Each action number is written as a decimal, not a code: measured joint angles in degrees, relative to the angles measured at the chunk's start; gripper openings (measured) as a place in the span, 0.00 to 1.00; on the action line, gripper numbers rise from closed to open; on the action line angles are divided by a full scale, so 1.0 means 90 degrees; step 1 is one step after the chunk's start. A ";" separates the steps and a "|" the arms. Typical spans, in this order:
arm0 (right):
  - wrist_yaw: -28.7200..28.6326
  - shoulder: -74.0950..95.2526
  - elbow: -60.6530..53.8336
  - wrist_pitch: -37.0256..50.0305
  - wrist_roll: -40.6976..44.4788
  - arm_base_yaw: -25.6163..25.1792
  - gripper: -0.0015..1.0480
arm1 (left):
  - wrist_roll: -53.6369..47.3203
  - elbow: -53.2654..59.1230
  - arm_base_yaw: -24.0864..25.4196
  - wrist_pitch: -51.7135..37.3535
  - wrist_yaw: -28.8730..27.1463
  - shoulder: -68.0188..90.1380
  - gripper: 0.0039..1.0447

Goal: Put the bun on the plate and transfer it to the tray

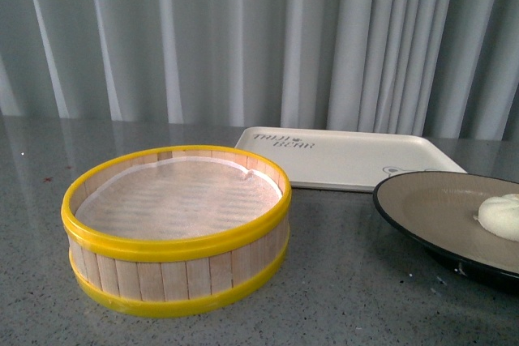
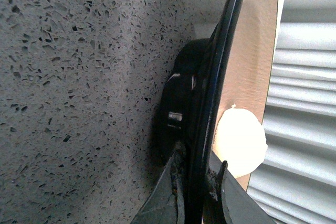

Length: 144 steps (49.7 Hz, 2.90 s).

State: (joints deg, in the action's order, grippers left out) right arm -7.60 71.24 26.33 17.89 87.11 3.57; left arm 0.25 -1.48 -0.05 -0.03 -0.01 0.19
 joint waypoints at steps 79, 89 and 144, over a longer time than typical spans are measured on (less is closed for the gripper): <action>-0.1387 0.4663 0.5576 -0.0605 0.0901 -0.0889 0.03 | -0.0002 0.0000 0.0000 0.0000 0.0000 0.0000 0.94; -0.1375 0.5168 0.5986 -0.0617 0.0860 -0.0600 0.03 | 0.0000 0.0000 0.0000 0.0000 0.0000 0.0000 0.94; -0.0189 0.1549 0.3330 -0.0036 -0.4685 0.0763 0.92 | 0.0000 0.0000 0.0000 0.0000 0.0000 0.0000 0.94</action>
State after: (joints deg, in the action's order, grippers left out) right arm -9.30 85.19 56.29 17.56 44.95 10.44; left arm 0.25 -1.48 -0.05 -0.03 -0.01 0.19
